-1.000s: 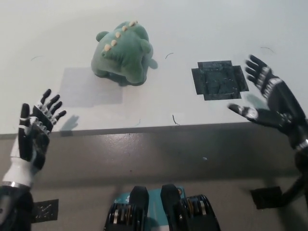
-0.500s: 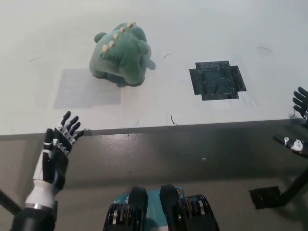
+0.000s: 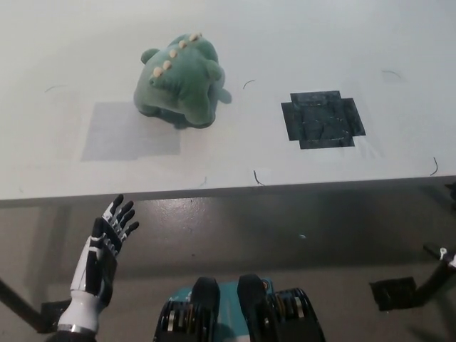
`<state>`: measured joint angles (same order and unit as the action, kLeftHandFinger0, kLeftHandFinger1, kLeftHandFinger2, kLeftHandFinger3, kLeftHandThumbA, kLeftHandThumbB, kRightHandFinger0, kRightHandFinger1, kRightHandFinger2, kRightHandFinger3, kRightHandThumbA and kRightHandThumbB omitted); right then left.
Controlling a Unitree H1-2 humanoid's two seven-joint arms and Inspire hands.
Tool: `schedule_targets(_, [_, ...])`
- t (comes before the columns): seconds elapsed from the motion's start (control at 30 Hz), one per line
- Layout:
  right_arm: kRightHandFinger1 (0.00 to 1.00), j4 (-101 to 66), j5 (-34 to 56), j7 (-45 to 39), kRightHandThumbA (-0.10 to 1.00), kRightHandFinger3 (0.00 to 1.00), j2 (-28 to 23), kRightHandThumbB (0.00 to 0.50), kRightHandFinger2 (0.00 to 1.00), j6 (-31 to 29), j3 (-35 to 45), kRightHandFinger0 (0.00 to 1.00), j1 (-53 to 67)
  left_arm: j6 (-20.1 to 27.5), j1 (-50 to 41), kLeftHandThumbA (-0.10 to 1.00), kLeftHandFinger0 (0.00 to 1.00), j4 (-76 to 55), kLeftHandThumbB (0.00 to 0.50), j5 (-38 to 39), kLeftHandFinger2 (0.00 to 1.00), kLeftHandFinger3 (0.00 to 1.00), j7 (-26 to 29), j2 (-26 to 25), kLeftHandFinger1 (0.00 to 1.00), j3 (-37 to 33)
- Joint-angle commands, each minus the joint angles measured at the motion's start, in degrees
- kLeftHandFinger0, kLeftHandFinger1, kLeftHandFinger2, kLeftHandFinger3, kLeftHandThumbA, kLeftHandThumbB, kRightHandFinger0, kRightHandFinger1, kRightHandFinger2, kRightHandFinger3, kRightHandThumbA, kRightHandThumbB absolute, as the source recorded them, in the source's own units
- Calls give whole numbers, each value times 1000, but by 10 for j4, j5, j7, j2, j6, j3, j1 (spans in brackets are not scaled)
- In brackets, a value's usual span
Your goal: Use both hands to pick up a dinasour on the right side and move it to the left side
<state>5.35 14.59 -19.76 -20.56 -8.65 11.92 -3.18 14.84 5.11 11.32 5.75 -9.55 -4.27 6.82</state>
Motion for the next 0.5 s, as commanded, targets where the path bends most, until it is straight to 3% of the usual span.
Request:
schedule_targets(0.0, [1000, -2, 20, -1, 1000, 1000, -8, 119, 1000, -36, 15, 1000, 7, 41, -2, 1000, 1000, 1, 392, -6, 1000, 1000, 15, 1, 1000, -2])
schedule_targets(0.07, [1000, 5, 28, -5, 1000, 1000, -6, 134, 1000, -40, 16, 1000, 12, 44, -2, 1000, 1000, 7, 409, -7, 1000, 1000, 17, 1, 1000, -2])
schedule_targets(0.23, [1000, 11, 31, -3, 1000, 1000, -3, 161, 1000, -45, 20, 1000, 24, 52, -5, 1000, 1000, 18, 399, -11, 1000, 1000, 20, 2, 1000, -5])
schedule_targets(0.37, [1000, 16, 21, 6, 1000, 1000, 3, 188, 1000, -53, 19, 1000, 22, 61, 1, 1000, 1000, 36, 432, -10, 1000, 1000, 21, -1, 1000, -4])
schedule_targets(0.47, [1000, 19, 20, 5, 1000, 1000, 4, 191, 1000, -57, 18, 1000, 20, 66, 3, 1000, 1000, 42, 420, -9, 1000, 1000, 23, -3, 1000, -3])
